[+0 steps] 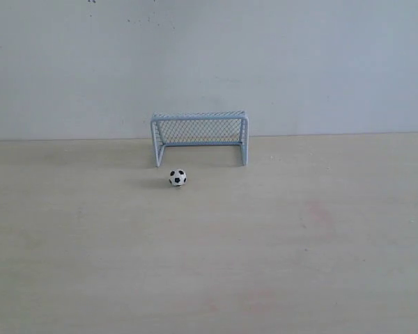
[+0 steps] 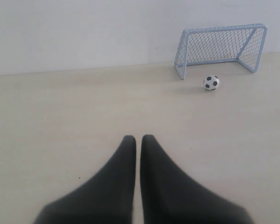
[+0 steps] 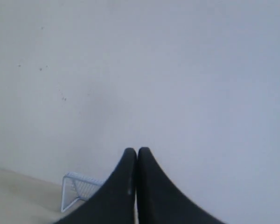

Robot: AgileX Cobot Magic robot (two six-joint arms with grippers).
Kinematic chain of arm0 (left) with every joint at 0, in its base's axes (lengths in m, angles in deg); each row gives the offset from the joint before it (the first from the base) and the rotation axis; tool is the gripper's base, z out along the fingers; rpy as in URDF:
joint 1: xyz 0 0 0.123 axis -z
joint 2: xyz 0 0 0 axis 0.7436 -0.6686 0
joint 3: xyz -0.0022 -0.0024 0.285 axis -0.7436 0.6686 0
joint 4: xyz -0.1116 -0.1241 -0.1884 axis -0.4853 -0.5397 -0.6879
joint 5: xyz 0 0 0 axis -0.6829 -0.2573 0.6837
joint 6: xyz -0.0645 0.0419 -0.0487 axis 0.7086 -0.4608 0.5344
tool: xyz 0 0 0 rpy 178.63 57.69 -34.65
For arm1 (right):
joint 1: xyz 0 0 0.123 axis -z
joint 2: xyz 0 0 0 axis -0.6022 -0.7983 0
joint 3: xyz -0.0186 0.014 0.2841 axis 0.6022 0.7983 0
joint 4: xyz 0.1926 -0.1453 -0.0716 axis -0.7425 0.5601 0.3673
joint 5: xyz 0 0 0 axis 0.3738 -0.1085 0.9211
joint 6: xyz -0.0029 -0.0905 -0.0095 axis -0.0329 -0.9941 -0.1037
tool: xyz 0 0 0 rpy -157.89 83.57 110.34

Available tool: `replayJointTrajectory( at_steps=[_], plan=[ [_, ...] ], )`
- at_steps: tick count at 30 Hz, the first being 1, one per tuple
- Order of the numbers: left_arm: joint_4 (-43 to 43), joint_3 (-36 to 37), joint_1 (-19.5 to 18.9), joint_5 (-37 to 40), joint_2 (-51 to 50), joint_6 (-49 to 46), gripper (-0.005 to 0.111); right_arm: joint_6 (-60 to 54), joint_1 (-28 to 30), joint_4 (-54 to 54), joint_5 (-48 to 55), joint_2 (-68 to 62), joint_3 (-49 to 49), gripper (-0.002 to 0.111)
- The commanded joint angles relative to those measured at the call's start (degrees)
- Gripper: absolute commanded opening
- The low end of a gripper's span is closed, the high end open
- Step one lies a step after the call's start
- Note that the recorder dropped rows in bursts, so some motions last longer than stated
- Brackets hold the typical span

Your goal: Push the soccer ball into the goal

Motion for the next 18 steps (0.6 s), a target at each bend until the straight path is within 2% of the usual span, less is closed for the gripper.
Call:
replayJointTrajectory(
  at_steps=[1,5,10,18],
  plan=[
    [-0.1,0.2,-0.2,-0.2,0.1,-0.2,0.004,-1.0,5.4,0.5,-0.7,10.8,7.1,0.000],
    [-0.1,0.2,-0.2,-0.2,0.1,-0.2,0.004,-0.7,8.3,0.2,-0.7,13.1,12.0,0.000],
    [-0.1,0.2,-0.2,-0.2,0.1,-0.2,0.004,1.3,8.3,-0.2,-0.9,13.1,18.5,0.000],
    [-0.1,0.2,-0.2,-0.2,0.1,-0.2,0.004,5.8,8.3,-0.2,-10.4,13.1,30.6,0.000]
  ],
)
